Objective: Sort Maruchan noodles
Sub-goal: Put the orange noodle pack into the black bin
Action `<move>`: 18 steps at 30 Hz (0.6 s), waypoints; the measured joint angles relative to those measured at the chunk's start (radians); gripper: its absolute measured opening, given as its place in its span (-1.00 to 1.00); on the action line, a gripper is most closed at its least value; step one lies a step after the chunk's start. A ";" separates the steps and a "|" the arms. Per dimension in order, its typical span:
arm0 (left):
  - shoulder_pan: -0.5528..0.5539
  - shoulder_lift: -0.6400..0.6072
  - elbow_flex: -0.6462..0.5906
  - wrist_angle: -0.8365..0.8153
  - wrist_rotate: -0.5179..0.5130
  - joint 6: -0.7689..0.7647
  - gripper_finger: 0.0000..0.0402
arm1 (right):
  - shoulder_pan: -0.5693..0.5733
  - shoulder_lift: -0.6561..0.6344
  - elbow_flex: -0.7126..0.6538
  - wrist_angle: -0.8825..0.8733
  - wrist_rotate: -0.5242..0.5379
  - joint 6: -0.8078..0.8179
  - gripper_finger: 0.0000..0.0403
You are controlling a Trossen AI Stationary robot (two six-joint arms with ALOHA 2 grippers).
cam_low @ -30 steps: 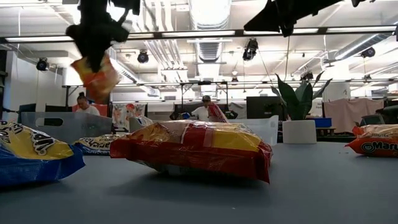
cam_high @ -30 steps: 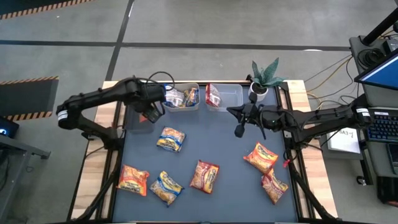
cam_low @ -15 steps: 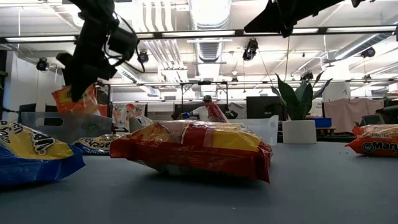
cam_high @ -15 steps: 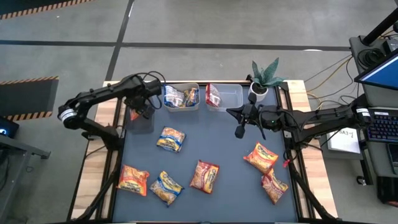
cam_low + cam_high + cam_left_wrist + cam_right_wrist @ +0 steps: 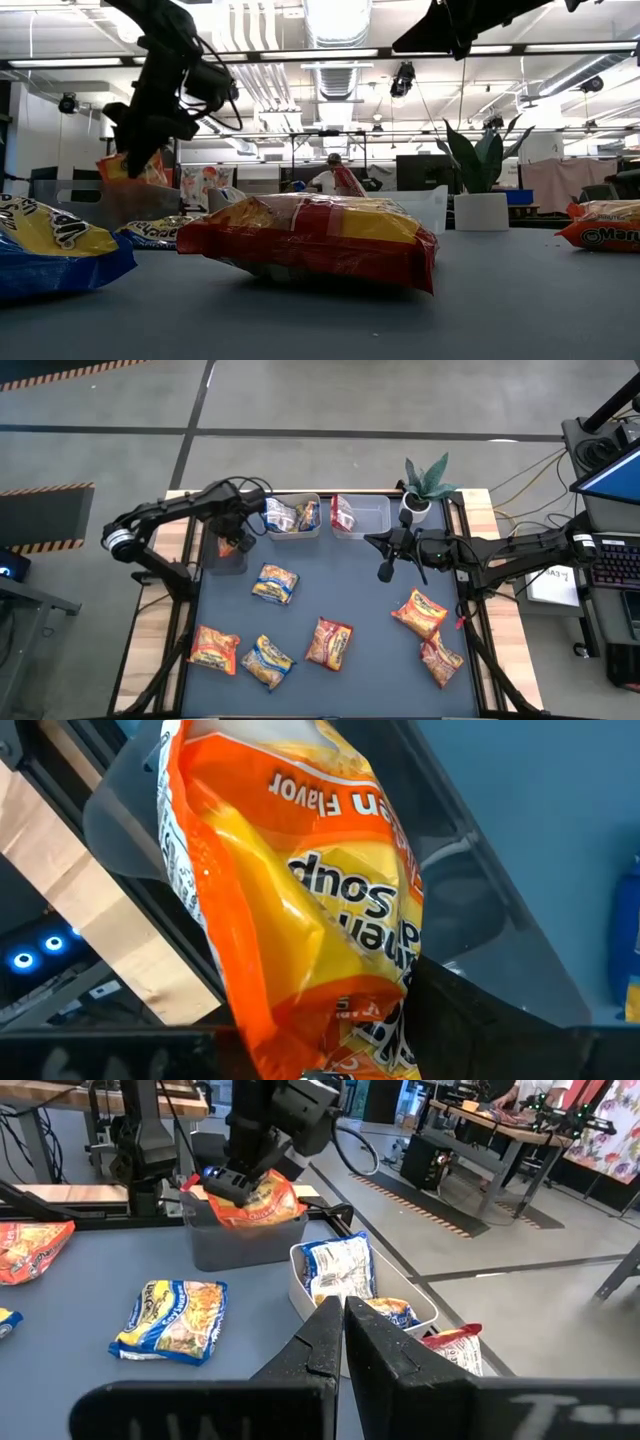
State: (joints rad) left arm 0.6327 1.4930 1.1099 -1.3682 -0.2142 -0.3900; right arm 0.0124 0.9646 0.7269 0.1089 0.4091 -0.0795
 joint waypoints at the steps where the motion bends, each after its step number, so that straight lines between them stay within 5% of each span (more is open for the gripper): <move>1: 0.000 0.006 0.000 0.000 0.002 -0.001 -0.39 | 0.000 0.000 0.000 0.000 0.000 -0.001 -0.96; 18: -0.004 0.025 0.000 0.025 0.084 0.004 -0.38 | 0.000 0.000 0.001 0.000 0.001 -0.012 -0.96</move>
State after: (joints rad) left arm 0.6289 1.5181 1.1099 -1.3436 -0.1307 -0.3862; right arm 0.0124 0.9646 0.7277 0.1089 0.4103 -0.0917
